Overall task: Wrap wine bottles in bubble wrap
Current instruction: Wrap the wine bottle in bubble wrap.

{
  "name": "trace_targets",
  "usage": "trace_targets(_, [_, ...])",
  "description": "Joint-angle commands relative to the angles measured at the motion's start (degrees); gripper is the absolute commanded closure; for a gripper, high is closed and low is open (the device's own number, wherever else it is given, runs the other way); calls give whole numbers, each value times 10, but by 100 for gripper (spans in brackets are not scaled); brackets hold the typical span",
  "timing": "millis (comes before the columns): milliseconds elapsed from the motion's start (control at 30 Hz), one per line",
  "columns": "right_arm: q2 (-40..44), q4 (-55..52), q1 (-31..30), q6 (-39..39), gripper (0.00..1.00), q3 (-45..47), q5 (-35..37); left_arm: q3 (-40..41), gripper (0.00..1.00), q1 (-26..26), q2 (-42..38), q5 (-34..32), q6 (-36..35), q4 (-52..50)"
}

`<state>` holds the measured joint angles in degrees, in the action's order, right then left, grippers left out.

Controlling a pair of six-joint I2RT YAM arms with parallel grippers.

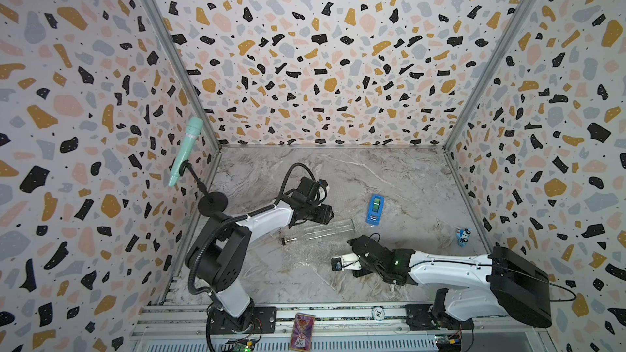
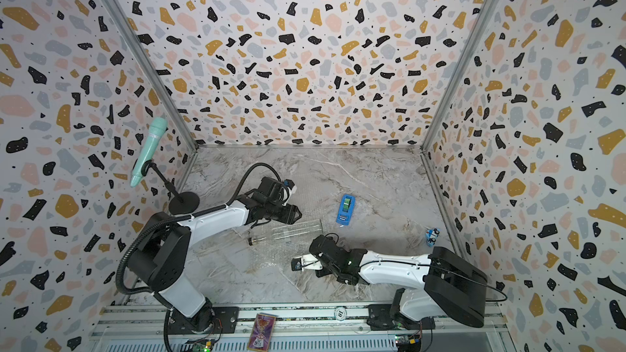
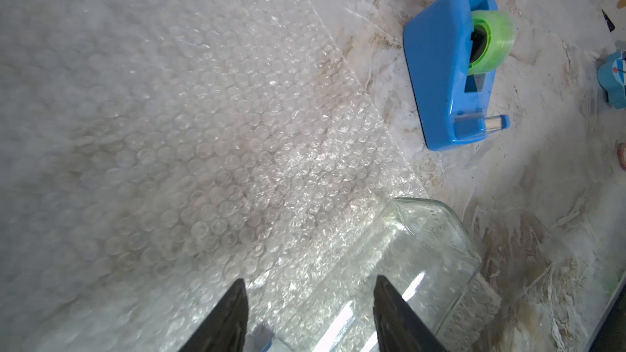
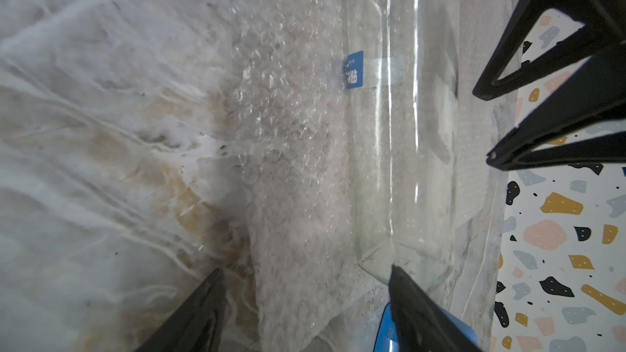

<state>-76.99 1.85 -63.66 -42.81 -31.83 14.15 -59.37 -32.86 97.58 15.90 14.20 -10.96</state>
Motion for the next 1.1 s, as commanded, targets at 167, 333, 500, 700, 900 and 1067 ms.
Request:
trace_targets(167, [-34, 33, -3, -17, 36, -1, 16, -94, 40, -19, 83, 26, -53, -24])
trace_targets(333, [-44, 55, -9, -26, 57, 4, 30, -152, 47, -32, 149, 44, -73, -51])
trace_targets(500, [-42, 59, -22, -26, 76, 8, 35, -173, 52, -49, 179, 83, -107, -74])
trace_targets(700, [-34, 45, -34, -7, 91, 6, 21, -165, 55, -58, 183, 130, -142, -106])
trace_targets(900, [-28, 39, -36, 16, 100, 1, 16, -157, 50, -62, 155, 90, -149, -103])
trace_targets(1067, [-15, 37, -27, 37, 100, 3, -1, -150, 41, -53, 90, 9, -158, -74])
